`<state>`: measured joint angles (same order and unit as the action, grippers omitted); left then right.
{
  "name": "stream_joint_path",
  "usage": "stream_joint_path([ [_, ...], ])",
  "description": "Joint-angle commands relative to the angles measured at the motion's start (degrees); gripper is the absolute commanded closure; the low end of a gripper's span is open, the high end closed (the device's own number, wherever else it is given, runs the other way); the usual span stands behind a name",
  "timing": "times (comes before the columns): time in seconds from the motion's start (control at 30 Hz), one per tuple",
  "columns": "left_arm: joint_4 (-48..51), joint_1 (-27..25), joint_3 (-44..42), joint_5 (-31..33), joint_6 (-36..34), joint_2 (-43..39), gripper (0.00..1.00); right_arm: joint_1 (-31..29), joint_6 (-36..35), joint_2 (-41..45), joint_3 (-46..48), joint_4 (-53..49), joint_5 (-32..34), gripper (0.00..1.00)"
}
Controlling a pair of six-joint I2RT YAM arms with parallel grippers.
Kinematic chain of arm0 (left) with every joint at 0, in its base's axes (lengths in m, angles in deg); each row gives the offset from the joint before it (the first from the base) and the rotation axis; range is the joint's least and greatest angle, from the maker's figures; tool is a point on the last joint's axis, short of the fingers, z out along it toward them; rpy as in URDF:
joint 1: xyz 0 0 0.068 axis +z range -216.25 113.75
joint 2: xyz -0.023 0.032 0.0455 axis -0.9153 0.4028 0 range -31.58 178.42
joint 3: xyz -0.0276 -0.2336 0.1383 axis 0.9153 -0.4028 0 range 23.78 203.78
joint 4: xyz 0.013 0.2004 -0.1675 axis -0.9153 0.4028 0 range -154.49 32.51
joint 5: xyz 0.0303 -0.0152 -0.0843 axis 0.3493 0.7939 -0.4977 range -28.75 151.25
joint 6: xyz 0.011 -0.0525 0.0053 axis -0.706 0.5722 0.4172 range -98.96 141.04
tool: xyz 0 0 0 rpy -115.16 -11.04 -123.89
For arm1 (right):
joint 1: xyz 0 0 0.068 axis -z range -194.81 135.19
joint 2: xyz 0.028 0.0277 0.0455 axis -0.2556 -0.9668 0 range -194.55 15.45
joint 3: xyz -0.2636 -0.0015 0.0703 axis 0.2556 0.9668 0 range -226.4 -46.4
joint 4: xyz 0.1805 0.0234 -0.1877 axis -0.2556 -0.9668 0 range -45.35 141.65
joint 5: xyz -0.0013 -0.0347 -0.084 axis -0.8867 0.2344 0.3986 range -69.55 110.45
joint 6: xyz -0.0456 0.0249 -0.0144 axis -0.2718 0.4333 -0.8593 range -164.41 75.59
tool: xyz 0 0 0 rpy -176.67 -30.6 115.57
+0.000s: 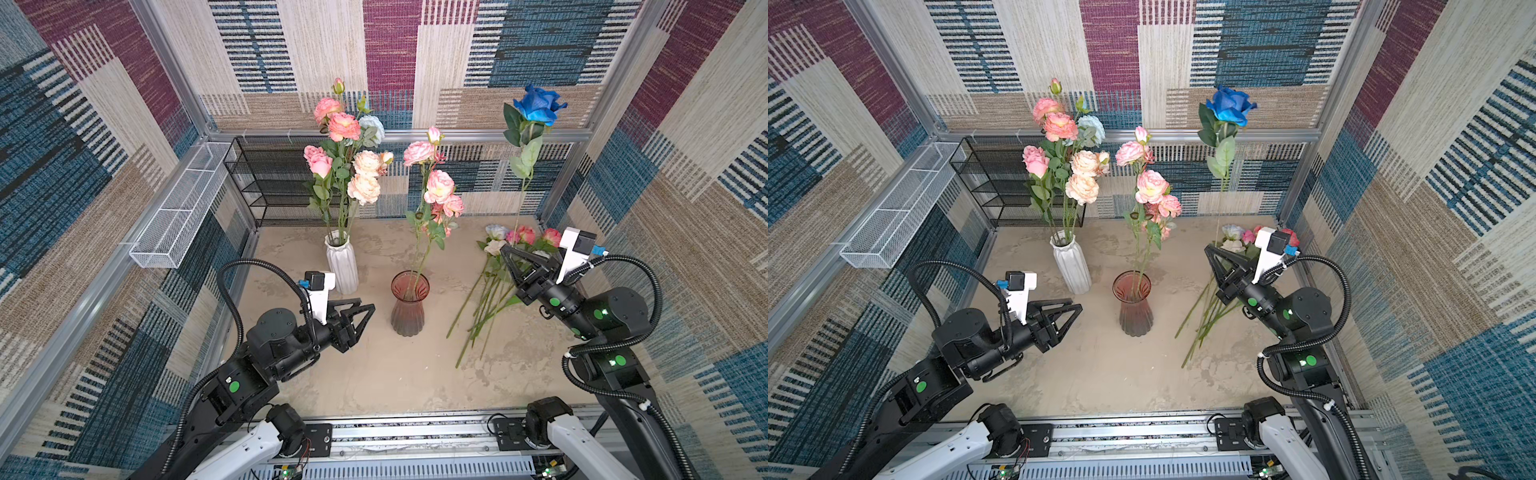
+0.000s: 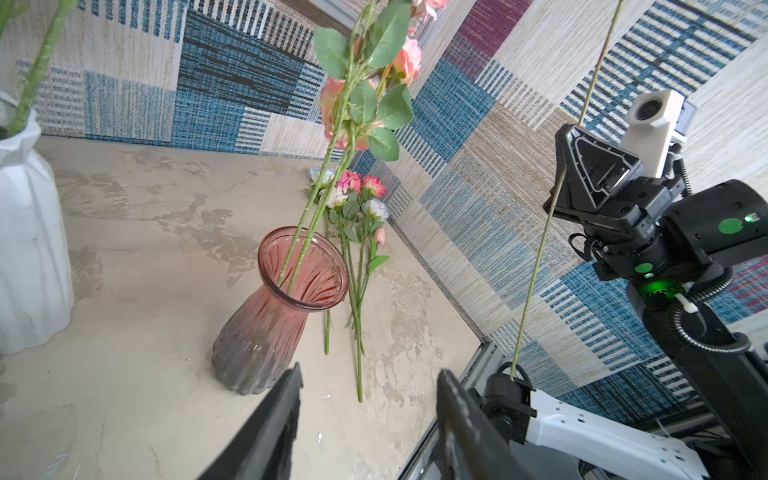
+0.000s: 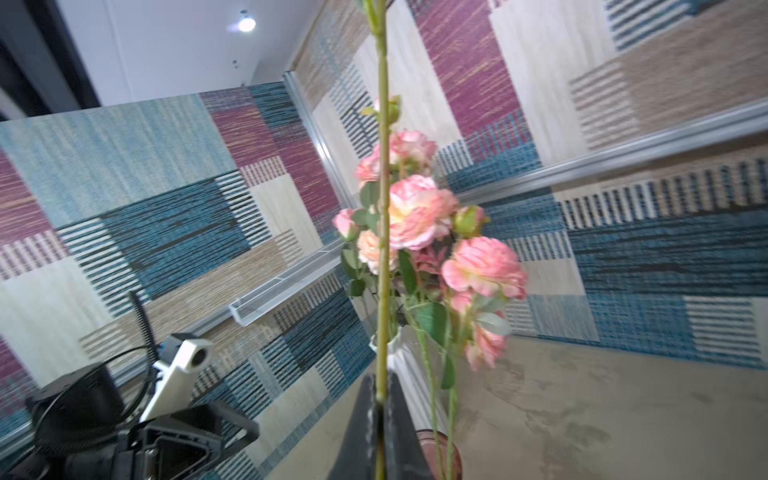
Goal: Arrange the flowers into the vase
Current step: 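Pass the blue rose stem from the right gripper to the left gripper, then carry the blue rose toward the red vase with the left gripper while the right withdraws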
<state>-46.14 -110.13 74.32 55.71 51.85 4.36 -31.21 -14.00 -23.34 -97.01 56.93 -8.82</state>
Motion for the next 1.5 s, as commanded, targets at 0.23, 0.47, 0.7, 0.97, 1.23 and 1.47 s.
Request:
stream_joint_path([
  [0.23, -12.00, 0.02, 4.67, -7.80, -1.33, 3.76, 0.44, -26.04, -7.94, -8.33, -4.08, -1.60, 9.16, 1.00],
  [0.47, -22.19, 0.03, 5.72, -13.34, 0.65, 7.39, 0.41, -39.27, -9.51, -14.54, -4.98, 1.46, 15.64, 1.00],
  [0.7, -26.65, 0.09, 5.23, -15.32, 2.32, 10.11, 0.44, -43.64, -9.07, -18.13, -4.28, 5.08, 17.92, 1.00],
  [0.97, -26.85, 0.03, 5.09, -14.94, 2.07, 10.14, 0.75, -45.17, -9.05, -20.32, -4.32, 5.15, 18.42, 1.00],
  [1.23, -22.31, 0.02, 7.14, -11.29, -1.47, 9.41, 1.00, -45.18, -8.64, -19.36, -3.38, 2.49, 22.90, 0.55],
  [1.47, -12.07, 0.10, 18.53, -6.93, -13.94, 14.46, 1.00, -45.20, -9.00, -13.25, -0.62, -1.24, 30.29, 0.43],
])
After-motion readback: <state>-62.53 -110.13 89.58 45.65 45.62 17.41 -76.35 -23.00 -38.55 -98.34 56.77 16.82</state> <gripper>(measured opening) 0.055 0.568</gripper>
